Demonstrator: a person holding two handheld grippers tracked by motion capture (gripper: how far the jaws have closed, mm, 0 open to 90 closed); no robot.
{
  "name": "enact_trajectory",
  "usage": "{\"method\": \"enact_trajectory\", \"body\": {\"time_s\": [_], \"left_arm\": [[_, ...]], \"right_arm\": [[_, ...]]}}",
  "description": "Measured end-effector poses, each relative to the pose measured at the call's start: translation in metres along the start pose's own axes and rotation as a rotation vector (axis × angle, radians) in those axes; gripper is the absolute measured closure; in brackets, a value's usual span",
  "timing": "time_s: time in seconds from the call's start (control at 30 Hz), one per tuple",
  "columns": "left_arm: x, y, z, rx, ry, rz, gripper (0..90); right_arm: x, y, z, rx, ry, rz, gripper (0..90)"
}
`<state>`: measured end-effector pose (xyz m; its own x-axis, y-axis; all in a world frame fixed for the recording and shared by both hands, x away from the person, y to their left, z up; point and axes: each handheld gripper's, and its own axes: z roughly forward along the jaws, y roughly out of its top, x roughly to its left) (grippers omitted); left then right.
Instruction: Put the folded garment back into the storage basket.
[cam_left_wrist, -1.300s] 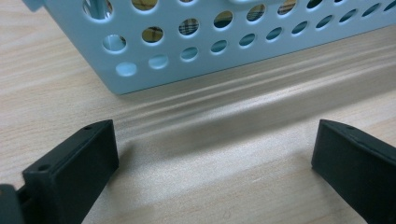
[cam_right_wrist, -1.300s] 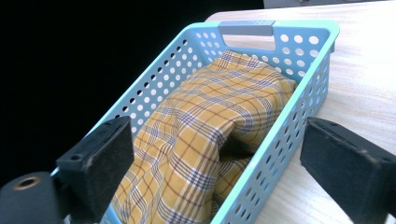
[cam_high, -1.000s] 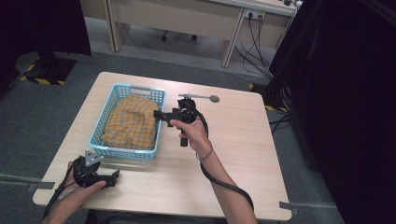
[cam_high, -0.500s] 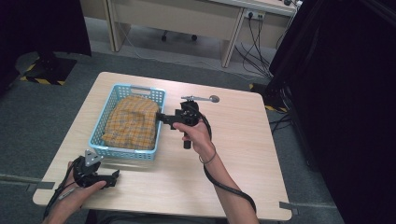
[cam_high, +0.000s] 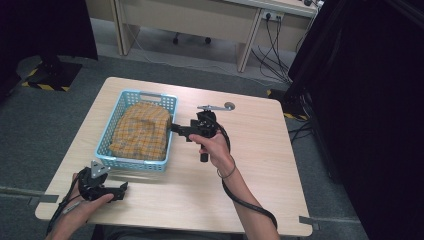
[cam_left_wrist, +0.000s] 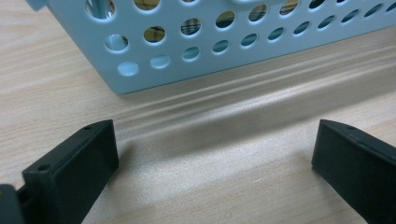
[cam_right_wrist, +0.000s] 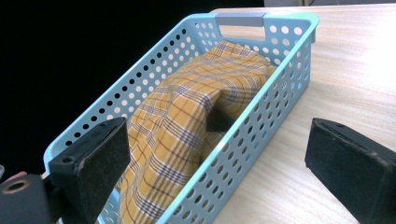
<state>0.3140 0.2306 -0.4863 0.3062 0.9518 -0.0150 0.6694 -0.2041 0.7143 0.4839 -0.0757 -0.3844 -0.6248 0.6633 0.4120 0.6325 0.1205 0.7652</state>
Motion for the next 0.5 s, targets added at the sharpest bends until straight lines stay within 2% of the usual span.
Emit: {"method": "enact_trajectory", "body": {"time_s": [0.5], "left_arm": [[0.000, 0.000, 0.000, -0.002, 0.001, -0.001, 0.0]], "right_arm": [[-0.013, -0.018, -0.011, -0.005, -0.002, 0.008, 7.7]]}}
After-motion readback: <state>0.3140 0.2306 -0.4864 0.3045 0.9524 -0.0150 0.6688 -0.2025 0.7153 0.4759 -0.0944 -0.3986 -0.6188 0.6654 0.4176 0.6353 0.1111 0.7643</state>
